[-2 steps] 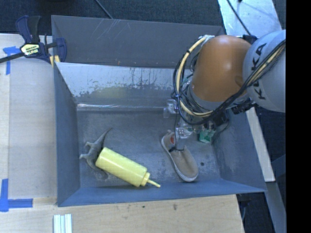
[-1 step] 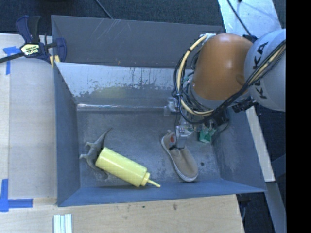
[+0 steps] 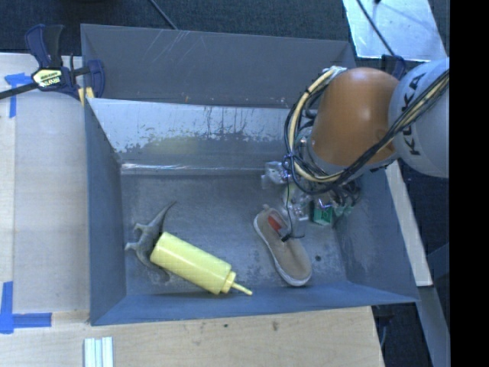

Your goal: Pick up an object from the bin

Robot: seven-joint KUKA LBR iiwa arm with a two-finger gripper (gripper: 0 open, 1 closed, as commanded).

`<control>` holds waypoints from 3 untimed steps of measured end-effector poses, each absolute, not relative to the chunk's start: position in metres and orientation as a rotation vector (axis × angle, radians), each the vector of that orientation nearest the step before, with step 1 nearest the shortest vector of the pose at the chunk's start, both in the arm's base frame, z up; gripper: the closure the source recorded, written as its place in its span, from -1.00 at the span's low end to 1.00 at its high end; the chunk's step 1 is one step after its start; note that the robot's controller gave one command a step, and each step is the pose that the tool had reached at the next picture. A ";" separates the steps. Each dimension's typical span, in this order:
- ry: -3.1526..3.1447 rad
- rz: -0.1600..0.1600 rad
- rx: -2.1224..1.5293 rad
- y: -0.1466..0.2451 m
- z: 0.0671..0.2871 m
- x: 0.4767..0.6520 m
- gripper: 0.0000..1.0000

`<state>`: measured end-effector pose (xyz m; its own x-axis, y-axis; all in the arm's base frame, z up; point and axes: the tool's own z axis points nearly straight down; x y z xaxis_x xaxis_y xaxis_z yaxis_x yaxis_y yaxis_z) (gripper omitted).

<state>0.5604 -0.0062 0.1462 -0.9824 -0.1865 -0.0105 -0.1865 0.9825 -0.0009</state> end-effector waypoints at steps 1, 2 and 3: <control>3.025 0.000 -0.842 -0.016 0.076 0.572 -1.00; 2.980 0.002 -0.982 -0.052 0.071 0.610 -1.00; 2.929 -0.004 -1.121 -0.039 0.072 0.600 -1.00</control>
Offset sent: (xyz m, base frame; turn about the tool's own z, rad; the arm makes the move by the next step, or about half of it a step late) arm 0.0475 -0.0466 -0.0762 -0.4503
